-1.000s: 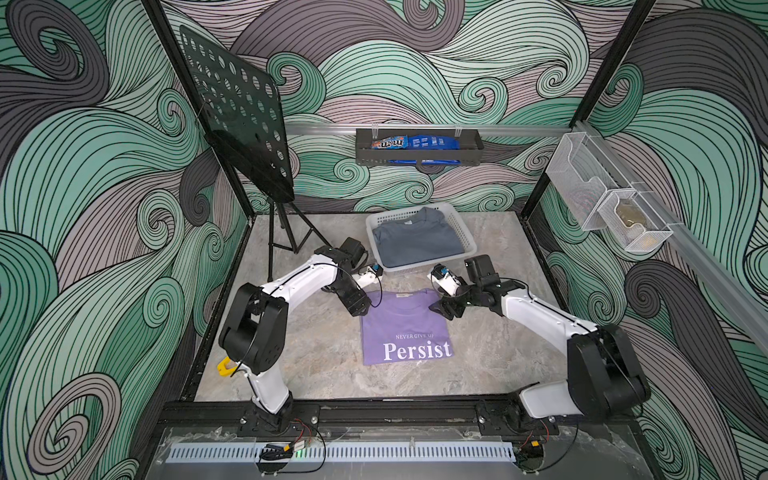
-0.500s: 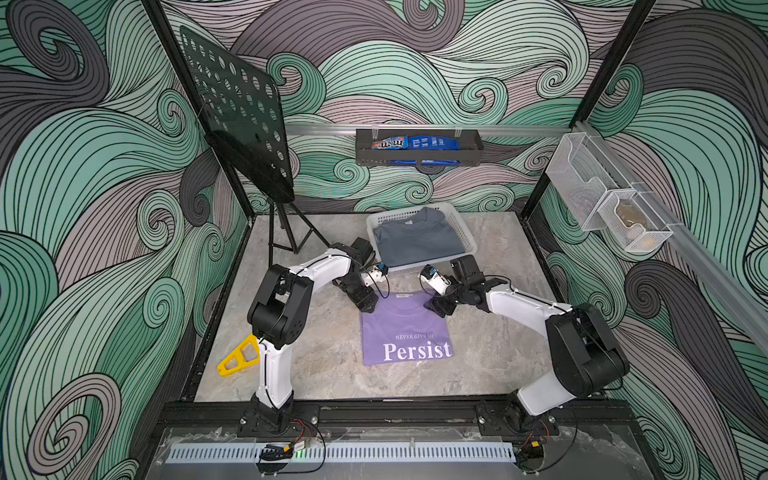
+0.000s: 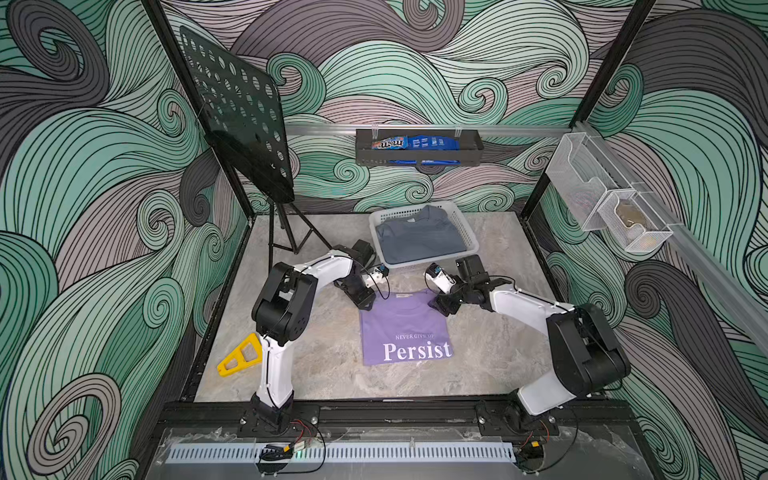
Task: Put the folded t-shirts into the basket
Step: Pick up the T-shirt from the center of the board.
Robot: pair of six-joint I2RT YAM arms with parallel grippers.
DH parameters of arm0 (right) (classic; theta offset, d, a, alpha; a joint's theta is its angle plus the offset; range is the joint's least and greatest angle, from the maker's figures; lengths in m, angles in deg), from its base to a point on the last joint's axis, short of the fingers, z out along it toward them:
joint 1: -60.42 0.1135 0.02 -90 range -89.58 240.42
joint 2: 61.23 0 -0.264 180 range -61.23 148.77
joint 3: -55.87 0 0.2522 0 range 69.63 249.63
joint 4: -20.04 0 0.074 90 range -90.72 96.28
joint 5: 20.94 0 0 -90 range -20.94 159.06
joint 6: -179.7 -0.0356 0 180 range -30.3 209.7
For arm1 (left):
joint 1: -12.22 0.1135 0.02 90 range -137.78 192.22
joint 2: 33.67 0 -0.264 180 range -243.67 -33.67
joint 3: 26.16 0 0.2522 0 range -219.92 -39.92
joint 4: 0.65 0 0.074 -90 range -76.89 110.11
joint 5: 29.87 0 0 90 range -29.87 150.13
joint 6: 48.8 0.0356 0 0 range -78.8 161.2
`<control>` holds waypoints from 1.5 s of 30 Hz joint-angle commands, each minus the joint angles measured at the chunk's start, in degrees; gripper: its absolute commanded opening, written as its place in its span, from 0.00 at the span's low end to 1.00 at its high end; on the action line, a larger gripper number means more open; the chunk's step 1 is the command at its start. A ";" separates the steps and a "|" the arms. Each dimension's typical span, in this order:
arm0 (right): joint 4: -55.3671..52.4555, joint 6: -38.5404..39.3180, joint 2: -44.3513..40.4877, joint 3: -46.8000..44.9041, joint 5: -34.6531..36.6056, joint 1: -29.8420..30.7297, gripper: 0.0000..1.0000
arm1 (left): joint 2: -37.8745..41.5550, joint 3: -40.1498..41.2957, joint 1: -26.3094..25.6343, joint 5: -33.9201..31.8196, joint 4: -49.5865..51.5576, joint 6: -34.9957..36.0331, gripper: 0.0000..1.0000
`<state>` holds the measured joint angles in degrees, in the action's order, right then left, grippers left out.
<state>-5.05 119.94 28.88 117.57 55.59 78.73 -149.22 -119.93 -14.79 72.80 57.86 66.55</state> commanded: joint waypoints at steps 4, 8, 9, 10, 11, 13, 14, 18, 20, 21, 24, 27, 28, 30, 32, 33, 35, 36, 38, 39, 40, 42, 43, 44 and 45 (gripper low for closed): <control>-2.78 -1.34 3.38 4.07 -1.76 -0.37 0.73 | 0.37 5.16 0.09 2.08 -0.87 1.03 0.28; -4.28 -1.80 6.54 6.24 -3.00 -0.30 0.74 | 0.71 6.22 0.10 2.84 -1.55 1.22 0.17; -4.40 -1.77 7.08 6.47 -3.05 -0.10 0.74 | 0.71 6.50 0.11 2.96 -1.66 1.35 0.15; -4.45 -1.81 7.60 6.66 -2.82 0.05 0.74 | 0.68 6.60 0.10 2.98 -1.78 1.44 0.13; -4.37 -1.91 8.00 6.83 -2.55 0.19 0.74 | 0.78 6.75 0.11 3.04 -1.85 1.53 0.11; -4.18 -2.16 9.04 7.32 -1.94 0.40 0.74 | 0.89 7.09 0.07 2.94 -1.86 1.83 0.08; -4.24 -2.27 9.63 7.67 -1.72 0.46 0.74 | 1.01 7.18 0.10 2.85 -1.88 1.88 0.06; -4.16 -2.66 11.74 8.28 -1.13 0.91 0.74 | 1.66 7.82 0.07 2.77 -2.20 2.17 0.01; -4.10 -2.63 12.56 8.19 -0.44 1.38 0.74 | 1.79 7.81 0.03 2.82 -2.13 2.17 0.00; -4.09 -2.63 12.94 8.14 -0.02 1.54 0.74 | 1.93 7.82 0.10 2.81 -2.05 2.17 0.00; -4.11 -2.66 13.51 7.61 0.73 1.68 0.74 | 2.23 7.94 0.03 2.80 -2.16 2.30 0.00; -3.79 -2.82 13.68 7.04 1.75 1.87 0.74 | 2.56 8.21 0.06 2.81 -2.28 2.34 0.00; -3.67 -2.89 13.78 6.89 2.09 1.89 0.74 | 2.67 8.28 0.04 2.80 -2.40 2.39 0.00; -3.49 -2.94 13.99 6.71 2.50 1.88 0.74 | 2.94 8.50 0.06 2.81 -2.58 2.43 0.00; -3.35 -2.87 13.96 6.55 2.78 1.83 0.74 | 3.17 8.72 0.06 2.80 -2.68 2.43 0.00; -3.30 -3.01 13.84 6.63 3.12 1.90 0.74 | 3.28 8.75 0.08 2.80 -2.80 2.43 0.00; -3.05 -3.25 13.55 6.89 3.69 1.90 0.75 | 3.46 8.94 0.06 2.81 -2.75 2.50 0.00; -3.08 -3.26 13.19 6.92 3.90 1.91 0.76 | 3.53 9.01 0.09 2.86 -2.81 2.53 0.00; -2.93 -3.06 12.11 6.77 4.30 1.78 0.79 | 3.70 9.08 0.08 2.81 -2.77 2.60 0.00; -2.91 -2.98 11.36 6.73 4.30 1.74 0.80 | 3.72 9.08 0.07 2.80 -2.70 2.61 0.00; -2.99 -2.84 10.93 6.77 4.30 1.56 0.82 | 3.75 9.10 0.08 2.84 -2.72 2.61 0.00; -3.71 -2.57 10.46 7.12 3.87 1.18 0.84 | 3.75 9.18 0.03 2.76 -2.66 2.68 0.00; -4.06 -2.51 10.53 7.28 3.62 0.97 0.85 | 3.75 9.13 0.02 2.68 -2.64 2.77 0.00; -4.46 -2.48 10.83 7.35 3.26 0.80 0.85 | 3.90 9.14 0.10 2.66 -2.65 2.79 0.00; -4.76 -2.42 11.19 7.34 3.06 0.77 0.85 | 3.92 9.09 0.08 2.59 -2.56 2.78 0.00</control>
<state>-8.07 117.01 40.51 124.96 58.26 79.84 -144.85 -112.57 -14.52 76.23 51.40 68.17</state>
